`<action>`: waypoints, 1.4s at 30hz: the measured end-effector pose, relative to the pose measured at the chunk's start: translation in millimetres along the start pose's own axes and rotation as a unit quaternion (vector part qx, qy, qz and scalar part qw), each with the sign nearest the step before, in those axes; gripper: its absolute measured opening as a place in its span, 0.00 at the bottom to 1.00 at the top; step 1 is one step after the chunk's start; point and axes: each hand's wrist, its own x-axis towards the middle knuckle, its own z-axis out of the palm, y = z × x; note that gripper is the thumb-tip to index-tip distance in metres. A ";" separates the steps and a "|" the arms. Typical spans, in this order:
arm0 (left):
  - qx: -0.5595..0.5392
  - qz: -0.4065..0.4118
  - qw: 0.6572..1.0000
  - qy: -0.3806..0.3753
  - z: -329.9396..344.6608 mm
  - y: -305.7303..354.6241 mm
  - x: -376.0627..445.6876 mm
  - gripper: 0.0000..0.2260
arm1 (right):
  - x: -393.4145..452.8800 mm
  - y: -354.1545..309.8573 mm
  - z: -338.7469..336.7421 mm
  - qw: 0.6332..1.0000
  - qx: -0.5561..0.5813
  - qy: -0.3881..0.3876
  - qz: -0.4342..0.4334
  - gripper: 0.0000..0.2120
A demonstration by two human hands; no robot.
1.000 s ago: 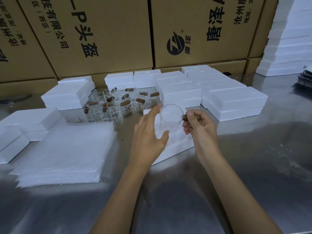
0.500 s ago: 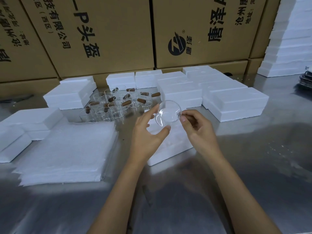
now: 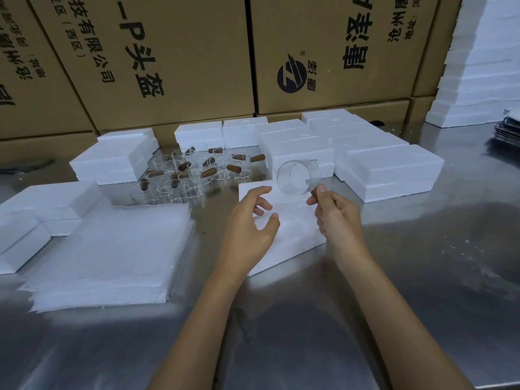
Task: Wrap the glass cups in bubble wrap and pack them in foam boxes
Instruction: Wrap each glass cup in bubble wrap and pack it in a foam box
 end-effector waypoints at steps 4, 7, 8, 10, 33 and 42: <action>0.088 0.046 0.995 0.009 -1.5 -8.1 0.8 0.17 | -0.2 -2.1 -1.9 0.999 0.034 -0.004 0.026 0.19; 0.149 0.092 0.982 0.069 -6.4 -8.4 4.9 0.13 | -1.8 -3.1 -1.2 1.000 0.025 -0.009 0.017 0.20; 0.172 0.100 0.974 0.104 -10.2 -7.0 7.5 0.12 | -2.7 -3.5 -0.6 1.000 0.020 -0.013 0.012 0.20; 0.235 0.079 0.953 0.176 -23.9 -3.9 13.0 0.11 | -4.9 -3.7 0.9 1.000 0.012 -0.019 0.006 0.20; 0.263 -0.315 0.900 0.147 -132.1 -27.1 7.4 0.14 | -15.1 -7.2 11.5 0.998 -0.019 0.000 -0.056 0.17; -0.021 -0.175 0.956 0.235 -105.7 7.5 24.2 0.12 | -13.6 -8.2 8.6 0.998 0.046 -0.018 -0.026 0.18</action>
